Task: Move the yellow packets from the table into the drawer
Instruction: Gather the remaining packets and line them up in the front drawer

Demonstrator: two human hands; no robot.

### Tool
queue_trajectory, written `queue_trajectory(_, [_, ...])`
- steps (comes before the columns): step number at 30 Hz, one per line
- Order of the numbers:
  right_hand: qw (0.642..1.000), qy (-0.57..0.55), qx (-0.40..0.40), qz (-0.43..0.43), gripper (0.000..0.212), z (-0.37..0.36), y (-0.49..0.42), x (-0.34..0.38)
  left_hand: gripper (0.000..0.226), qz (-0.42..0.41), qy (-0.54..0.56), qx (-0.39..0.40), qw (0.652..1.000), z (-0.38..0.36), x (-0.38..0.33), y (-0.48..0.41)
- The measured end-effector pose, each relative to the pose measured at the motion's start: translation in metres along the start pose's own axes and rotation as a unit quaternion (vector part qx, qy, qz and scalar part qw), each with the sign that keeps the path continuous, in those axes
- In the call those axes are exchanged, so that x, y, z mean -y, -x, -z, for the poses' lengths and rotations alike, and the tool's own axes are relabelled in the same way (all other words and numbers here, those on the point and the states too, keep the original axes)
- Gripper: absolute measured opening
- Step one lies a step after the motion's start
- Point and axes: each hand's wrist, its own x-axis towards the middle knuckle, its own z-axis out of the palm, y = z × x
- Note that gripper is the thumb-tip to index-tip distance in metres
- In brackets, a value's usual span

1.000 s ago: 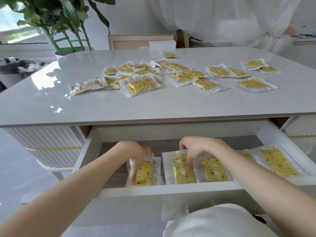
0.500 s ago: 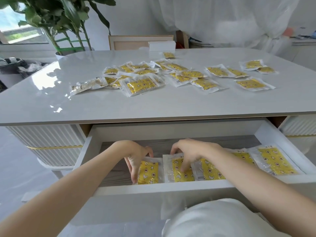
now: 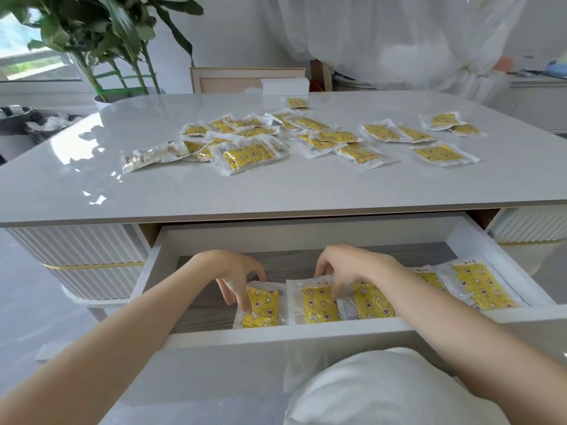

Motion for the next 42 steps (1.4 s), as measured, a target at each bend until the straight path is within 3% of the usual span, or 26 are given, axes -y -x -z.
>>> queue_trajectory(4, [1.000, 0.021, 0.016, -0.006, 0.068, -0.002, 0.002, -0.001, 0.073, -0.015, -0.022, -0.014, 1.000, -0.001, 0.000, 0.000])
queue_trajectory(9, [1.000, -0.011, -0.006, 0.003, 0.074, -0.002, 0.005, -0.005, 0.058, -0.059, -0.095, -0.137, 0.984, 0.002, 0.004, 0.005])
queue_trajectory(13, [0.997, -0.057, -0.046, 0.021, 0.058, 0.008, 0.011, -0.006, 0.041, -0.112, -0.017, -0.188, 0.976, 0.001, -0.003, 0.016])
queue_trajectory(19, [0.996, -0.060, 0.003, 0.070, 0.037, 0.050, 0.046, 0.013, 0.021, -0.182, 0.019, -0.280, 0.942, 0.001, -0.019, 0.049])
queue_trajectory(23, [0.988, -0.093, -0.083, 0.095, 0.029, 0.081, 0.060, 0.018, 0.015, -0.207, 0.068, -0.395, 0.892, 0.020, -0.024, 0.075])
queue_trajectory(27, [0.959, -0.168, -0.218, 0.073, 0.022, 0.102, 0.055, 0.010, 0.019, -0.206, 0.145, -0.468, 0.847, 0.054, -0.018, 0.076])
queue_trajectory(31, [0.926, -0.188, -0.324, 0.033, 0.025, 0.111, 0.032, -0.002, 0.022, -0.182, 0.126, -0.529, 0.819, 0.081, -0.014, 0.046])
queue_trajectory(36, [0.919, -0.137, -0.364, -0.063, 0.045, 0.112, -0.004, -0.022, 0.052, -0.063, 0.046, -0.567, 0.820, 0.090, -0.015, 0.009])
queue_trajectory(42, [0.923, -0.078, -0.347, -0.146, 0.052, 0.114, -0.040, -0.042, 0.058, -0.003, 0.025, -0.586, 0.810, 0.110, -0.022, -0.018])
